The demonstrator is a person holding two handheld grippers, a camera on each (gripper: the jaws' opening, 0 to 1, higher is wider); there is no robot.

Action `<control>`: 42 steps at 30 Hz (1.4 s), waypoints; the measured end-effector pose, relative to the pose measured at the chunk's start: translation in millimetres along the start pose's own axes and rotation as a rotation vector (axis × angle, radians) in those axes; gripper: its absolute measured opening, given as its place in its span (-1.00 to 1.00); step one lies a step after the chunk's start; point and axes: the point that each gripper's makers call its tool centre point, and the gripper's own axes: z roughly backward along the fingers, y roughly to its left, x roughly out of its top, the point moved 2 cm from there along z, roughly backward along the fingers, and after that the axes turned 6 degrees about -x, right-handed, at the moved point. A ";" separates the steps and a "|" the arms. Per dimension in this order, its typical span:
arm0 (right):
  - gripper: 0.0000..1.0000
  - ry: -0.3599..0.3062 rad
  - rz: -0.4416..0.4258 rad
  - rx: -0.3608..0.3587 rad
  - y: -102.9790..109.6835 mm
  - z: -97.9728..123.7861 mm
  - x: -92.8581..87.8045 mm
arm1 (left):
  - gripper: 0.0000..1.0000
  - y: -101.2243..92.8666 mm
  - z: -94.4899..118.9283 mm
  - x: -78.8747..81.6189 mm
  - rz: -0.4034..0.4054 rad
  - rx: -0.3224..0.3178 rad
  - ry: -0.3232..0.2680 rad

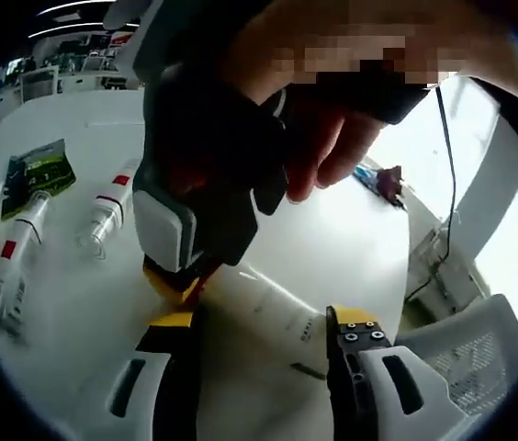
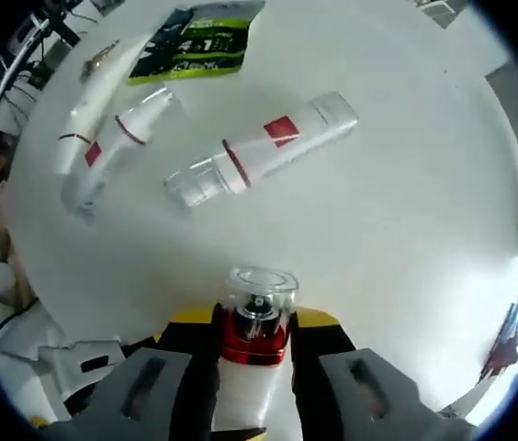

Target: Arrange the skincare products in the storage area until every visible bottle or jar stands upright without overlapping.

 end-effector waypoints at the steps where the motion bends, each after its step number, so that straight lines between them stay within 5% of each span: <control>1: -0.41 -0.001 0.006 -0.001 -0.2 -0.4 1.0 | -0.03 0.1 -0.1 0.1 0.002 0.000 0.000; 7: -0.47 -0.049 -0.052 0.003 -4.0 0.4 -1.6 | -0.04 1.6 0.1 1.7 0.025 -0.004 -0.008; 13: -0.50 -0.083 0.002 -0.010 0.0 2.7 -2.2 | -0.05 1.9 -0.3 1.7 0.035 -0.007 -0.011; 20: -0.51 -0.218 0.055 -0.046 -3.4 3.2 15.0 | -0.07 6.3 -1.2 4.4 0.064 -0.006 -0.022; 30: -0.51 -0.286 -0.014 0.017 -2.6 15.6 9.1 | -0.13 12.0 -2.8 8.0 0.139 -0.009 -0.044; 42: -0.51 -0.478 -0.091 0.104 -4.9 42.7 17.1 | -0.14 11.7 -8.2 12.8 0.168 -0.021 -0.063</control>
